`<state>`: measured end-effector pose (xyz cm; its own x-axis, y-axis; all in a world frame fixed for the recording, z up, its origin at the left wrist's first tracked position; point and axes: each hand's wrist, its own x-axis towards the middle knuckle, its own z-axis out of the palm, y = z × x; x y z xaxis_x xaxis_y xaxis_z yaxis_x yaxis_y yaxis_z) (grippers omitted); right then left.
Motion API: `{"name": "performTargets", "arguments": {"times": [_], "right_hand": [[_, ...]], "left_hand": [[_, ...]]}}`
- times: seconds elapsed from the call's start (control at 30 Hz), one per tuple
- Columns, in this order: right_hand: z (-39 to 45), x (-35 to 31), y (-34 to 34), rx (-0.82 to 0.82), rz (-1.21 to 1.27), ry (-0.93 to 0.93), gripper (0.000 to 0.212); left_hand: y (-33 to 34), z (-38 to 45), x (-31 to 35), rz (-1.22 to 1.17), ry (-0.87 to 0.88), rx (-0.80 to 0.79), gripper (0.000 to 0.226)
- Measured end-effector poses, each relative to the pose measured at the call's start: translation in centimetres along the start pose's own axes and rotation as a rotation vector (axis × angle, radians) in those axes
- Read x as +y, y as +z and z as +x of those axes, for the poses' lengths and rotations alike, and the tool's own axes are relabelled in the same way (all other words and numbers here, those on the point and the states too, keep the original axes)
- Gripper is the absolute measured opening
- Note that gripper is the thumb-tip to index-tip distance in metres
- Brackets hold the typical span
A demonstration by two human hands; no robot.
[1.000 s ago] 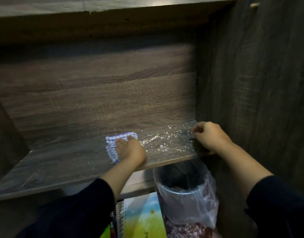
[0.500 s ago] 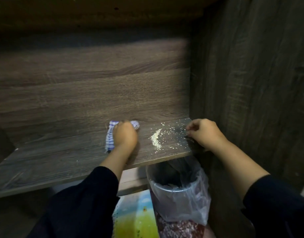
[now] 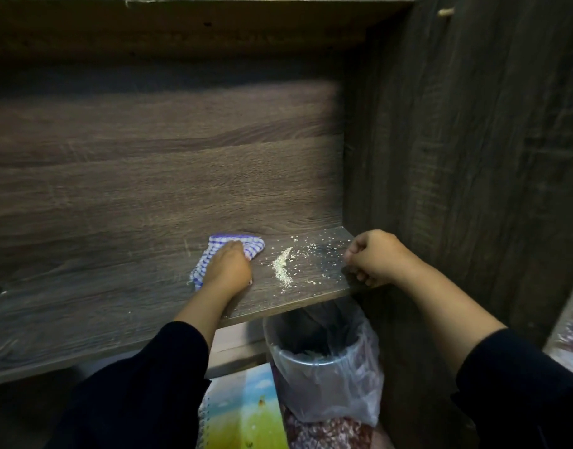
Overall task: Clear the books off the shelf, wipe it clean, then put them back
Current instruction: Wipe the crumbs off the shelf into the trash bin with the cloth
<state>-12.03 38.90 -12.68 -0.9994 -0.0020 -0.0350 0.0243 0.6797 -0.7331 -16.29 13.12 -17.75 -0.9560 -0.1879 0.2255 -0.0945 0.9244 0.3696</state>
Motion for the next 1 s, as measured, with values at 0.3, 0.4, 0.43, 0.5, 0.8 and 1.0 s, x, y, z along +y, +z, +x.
{"name": "performTargets", "arguments": {"times": [0.3,0.4,0.43,0.5,0.8,1.0], "right_hand": [[0.4,1.7,-0.9,-0.118,-0.016,-0.005,0.028],[0.3,1.3,-1.1,-0.199,-0.042,0.02,0.014],[0.2,1.2,-1.0,-0.255,-0.063,0.04,0.013],[0.1,1.4,-0.9,-0.372,-0.117,0.088,0.017],[0.1,3.2,0.4,-0.655,-0.258,0.269,0.009],[0.2,4.1,1.6,-0.651,-0.269,0.317,0.031]], "left_hand": [[1.5,2.2,3.0,0.012,0.107,-0.033,0.044],[2.1,2.9,4.9,-0.064,0.138,-0.1,0.045],[2.3,3.1,5.6,-0.098,0.147,-0.127,0.044],[2.7,3.6,7.0,-0.182,0.15,-0.184,0.043],[3.0,4.0,10.2,-0.405,0.242,-0.328,0.034],[2.8,4.5,10.3,-0.283,0.206,-0.158,0.037]]}}
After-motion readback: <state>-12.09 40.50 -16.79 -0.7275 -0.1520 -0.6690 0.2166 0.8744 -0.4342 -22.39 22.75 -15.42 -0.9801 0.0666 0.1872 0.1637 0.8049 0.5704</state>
